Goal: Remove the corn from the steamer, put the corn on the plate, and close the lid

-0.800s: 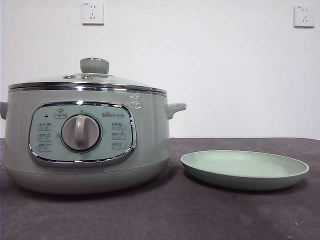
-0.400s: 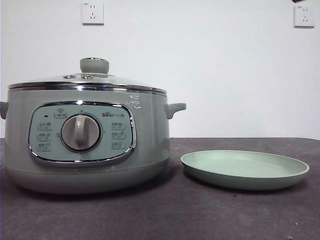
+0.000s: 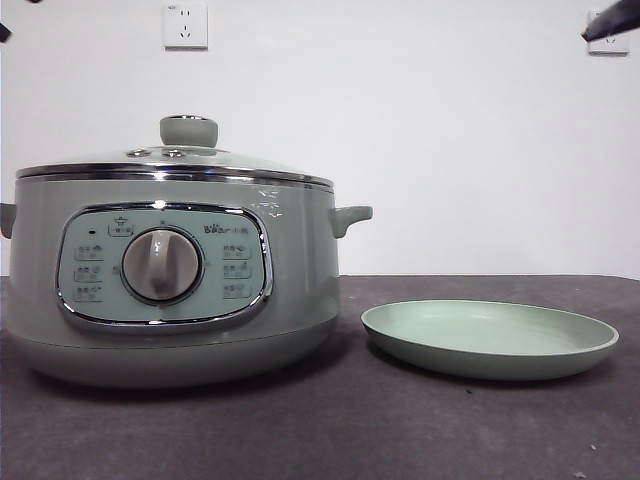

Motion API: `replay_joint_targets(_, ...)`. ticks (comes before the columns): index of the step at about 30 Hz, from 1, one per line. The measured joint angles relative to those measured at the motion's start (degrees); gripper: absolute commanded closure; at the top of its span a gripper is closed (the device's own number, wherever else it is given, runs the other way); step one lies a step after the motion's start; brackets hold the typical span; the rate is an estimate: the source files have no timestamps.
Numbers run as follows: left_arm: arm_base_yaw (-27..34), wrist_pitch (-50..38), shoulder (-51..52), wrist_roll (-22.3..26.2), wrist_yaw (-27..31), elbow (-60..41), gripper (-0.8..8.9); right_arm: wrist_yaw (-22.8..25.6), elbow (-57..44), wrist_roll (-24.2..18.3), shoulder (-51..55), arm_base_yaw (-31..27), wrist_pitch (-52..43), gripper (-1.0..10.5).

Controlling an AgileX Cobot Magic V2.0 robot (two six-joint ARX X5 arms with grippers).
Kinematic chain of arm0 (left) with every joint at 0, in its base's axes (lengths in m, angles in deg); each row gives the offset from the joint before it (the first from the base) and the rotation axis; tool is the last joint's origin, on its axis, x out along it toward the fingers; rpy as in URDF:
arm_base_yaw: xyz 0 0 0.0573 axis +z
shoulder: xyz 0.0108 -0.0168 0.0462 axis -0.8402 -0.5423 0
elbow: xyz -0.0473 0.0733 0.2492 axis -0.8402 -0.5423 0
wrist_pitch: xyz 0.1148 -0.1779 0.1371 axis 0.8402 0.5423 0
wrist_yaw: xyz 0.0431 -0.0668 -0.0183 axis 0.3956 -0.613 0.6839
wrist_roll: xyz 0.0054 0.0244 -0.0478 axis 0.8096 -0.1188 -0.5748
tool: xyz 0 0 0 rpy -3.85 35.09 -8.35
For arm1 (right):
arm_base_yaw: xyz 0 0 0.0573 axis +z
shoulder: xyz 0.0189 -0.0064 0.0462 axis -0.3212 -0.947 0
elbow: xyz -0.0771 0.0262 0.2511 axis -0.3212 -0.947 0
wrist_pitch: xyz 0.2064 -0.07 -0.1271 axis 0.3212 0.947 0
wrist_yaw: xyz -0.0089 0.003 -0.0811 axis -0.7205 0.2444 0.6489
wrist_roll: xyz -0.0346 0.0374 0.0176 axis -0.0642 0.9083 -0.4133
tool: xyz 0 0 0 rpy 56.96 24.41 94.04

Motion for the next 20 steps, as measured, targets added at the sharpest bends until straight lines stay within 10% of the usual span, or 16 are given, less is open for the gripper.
replay_joint_targets(20, -19.5, -7.5, -24.9, -0.3, 20.4, 12.7, 4.01, 1.3, 0.0, 0.5, -0.2, 0.0, 0.0, 4.7)
